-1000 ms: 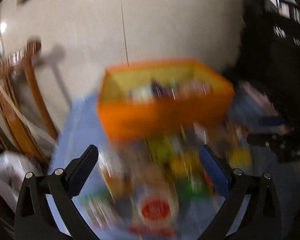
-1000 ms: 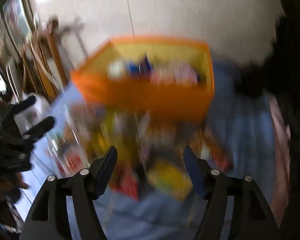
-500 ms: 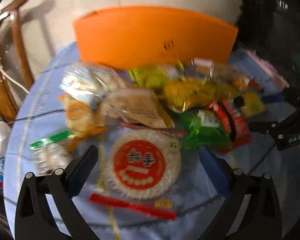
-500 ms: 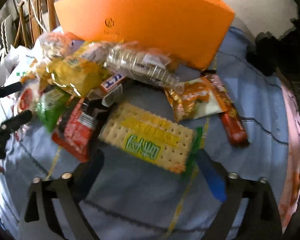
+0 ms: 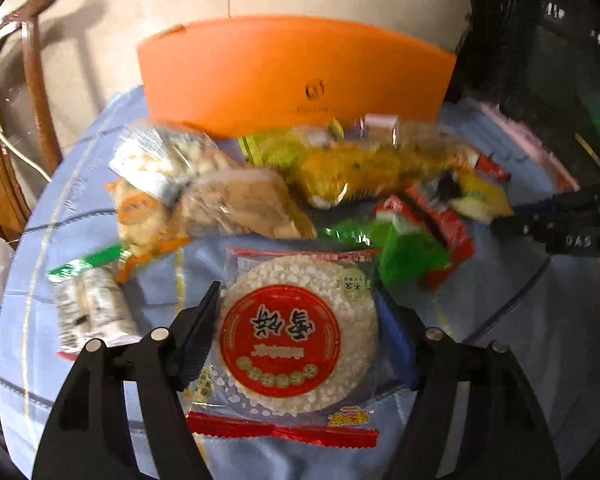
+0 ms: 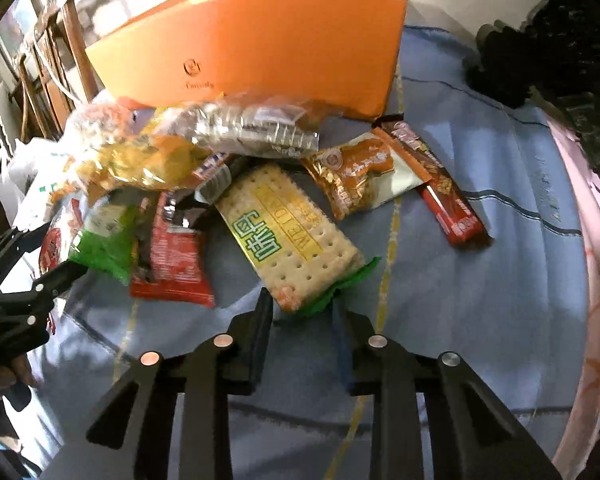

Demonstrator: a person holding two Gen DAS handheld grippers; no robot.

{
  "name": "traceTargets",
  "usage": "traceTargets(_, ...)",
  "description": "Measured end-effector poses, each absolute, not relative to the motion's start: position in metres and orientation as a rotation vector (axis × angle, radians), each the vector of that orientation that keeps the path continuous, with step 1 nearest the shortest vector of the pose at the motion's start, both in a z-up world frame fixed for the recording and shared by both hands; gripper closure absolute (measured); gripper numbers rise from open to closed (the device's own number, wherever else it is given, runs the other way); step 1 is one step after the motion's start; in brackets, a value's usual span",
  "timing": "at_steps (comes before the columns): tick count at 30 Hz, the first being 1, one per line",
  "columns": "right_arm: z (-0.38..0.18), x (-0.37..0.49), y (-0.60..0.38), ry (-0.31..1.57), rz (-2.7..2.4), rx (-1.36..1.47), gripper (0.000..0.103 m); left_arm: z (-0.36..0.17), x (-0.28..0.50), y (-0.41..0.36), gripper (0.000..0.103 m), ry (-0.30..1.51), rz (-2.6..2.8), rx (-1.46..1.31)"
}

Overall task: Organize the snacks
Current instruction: 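Move the right tool to the cracker pack while the left tool approaches the red-label round cake, then grasp the cracker pack with the right tool while the left tool grasps the red-label round cake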

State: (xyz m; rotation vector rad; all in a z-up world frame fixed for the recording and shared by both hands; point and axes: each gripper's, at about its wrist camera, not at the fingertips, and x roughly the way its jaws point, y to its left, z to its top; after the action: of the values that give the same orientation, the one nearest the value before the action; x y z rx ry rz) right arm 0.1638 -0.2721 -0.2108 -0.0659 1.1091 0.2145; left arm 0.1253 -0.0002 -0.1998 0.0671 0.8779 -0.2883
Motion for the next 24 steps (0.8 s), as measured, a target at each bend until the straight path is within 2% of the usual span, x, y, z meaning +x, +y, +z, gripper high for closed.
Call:
traceTargets(1,-0.207,0.162,-0.273,1.101,0.214,-0.048,0.079,-0.191,0.122,0.004,0.033,0.865,-0.287,0.047)
traceTargets(2,-0.202,0.158,-0.275,1.091,0.218,-0.028,0.096,-0.182,0.118,0.008,0.033,0.854,-0.285,0.032)
traceTargets(9,-0.170,0.150,-0.278,1.052,0.250,0.015,0.095,-0.137,0.111,0.023,0.033,0.796,-0.289,0.000)
traceTargets(16,-0.186,0.161,-0.274,1.152,0.315,0.110,0.091,-0.142,0.112,0.027,0.033,0.812,-0.289,-0.020)
traceTargets(17,-0.194,0.160,-0.275,1.177,0.317,0.131,0.088,-0.144,0.111,0.028,0.033,0.817,-0.289,-0.022)
traceTargets(18,-0.198,0.160,-0.277,1.175,0.299,0.142,0.067,-0.146,0.110,0.029,0.033,0.819,-0.286,-0.022)
traceTargets(19,-0.200,0.159,-0.279,1.168,0.273,0.150,0.053,-0.147,0.109,0.030,0.033,0.822,-0.285,-0.023)
traceTargets(20,-0.202,0.159,-0.286,1.147,0.215,0.172,0.032,-0.150,0.109,0.029,0.033,0.825,-0.283,-0.024)
traceTargets(24,-0.208,0.173,-0.296,1.127,0.132,0.206,0.028,-0.154,0.109,0.032,0.033,0.830,-0.276,-0.014)
